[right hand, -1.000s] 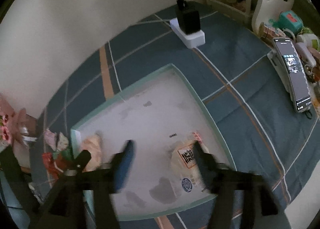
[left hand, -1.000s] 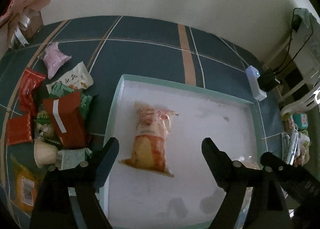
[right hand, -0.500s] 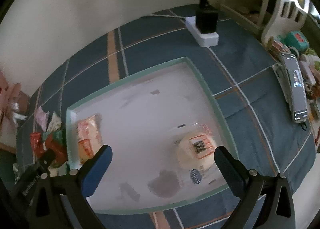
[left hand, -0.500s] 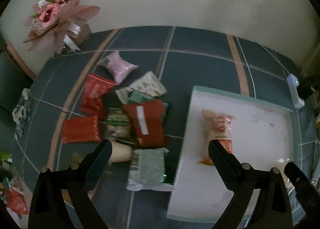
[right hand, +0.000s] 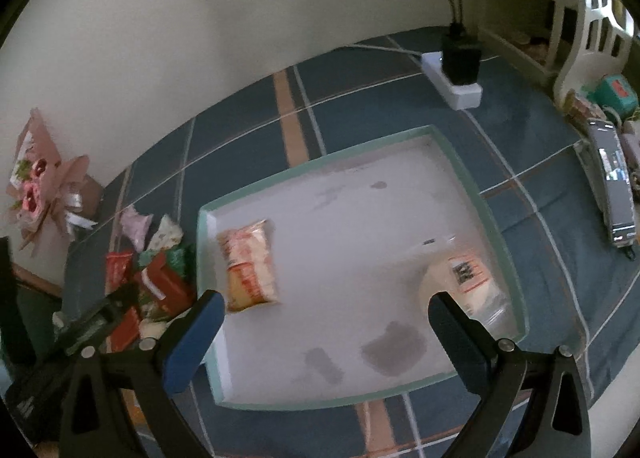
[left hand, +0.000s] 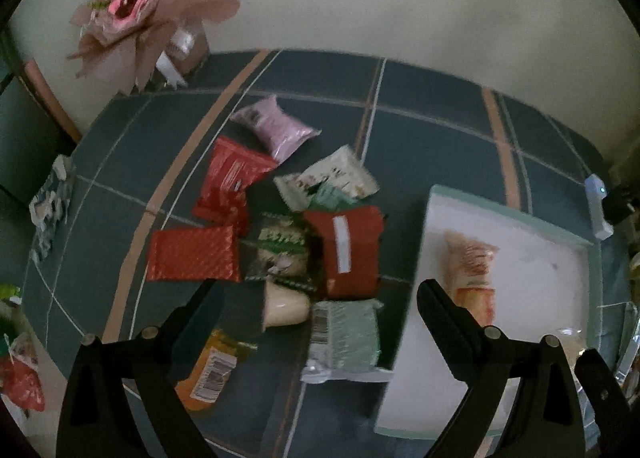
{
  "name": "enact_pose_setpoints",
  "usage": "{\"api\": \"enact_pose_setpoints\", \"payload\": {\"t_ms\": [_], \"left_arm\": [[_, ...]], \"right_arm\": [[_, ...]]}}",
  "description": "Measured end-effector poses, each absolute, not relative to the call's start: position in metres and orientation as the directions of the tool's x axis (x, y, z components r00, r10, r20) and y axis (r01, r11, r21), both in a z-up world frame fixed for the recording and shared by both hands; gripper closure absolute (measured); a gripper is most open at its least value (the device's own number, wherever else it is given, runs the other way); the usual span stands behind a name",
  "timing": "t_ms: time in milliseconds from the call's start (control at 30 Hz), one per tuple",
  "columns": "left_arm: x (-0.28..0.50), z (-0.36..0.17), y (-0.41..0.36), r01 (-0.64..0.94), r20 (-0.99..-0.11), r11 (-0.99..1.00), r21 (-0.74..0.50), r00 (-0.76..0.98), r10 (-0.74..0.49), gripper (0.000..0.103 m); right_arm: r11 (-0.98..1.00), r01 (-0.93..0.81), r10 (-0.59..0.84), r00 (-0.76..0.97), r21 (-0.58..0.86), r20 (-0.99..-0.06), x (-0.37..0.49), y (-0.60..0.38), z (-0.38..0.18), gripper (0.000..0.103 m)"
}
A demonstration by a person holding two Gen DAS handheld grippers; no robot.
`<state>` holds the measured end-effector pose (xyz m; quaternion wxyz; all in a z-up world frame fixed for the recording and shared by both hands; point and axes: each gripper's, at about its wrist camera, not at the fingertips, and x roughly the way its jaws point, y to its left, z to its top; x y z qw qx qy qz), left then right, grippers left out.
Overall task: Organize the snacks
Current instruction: 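Lower the bread bag into the tray with the left gripper while the right releases the bun bag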
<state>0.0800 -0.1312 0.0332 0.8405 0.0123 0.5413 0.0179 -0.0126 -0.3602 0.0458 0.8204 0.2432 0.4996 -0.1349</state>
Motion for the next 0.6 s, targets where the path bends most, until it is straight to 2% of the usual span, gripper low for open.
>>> {"api": "enact_pose_setpoints", "payload": {"t_ms": [600], "left_arm": [[0.089, 0.043, -0.042, -0.183, -0.906, 0.983, 0.008, 0.416, 0.084, 0.006]], "right_arm": [[0.934, 0.323, 0.024, 0.364, 0.150, -0.931, 0.016, -0.270, 0.028, 0.000]]}}
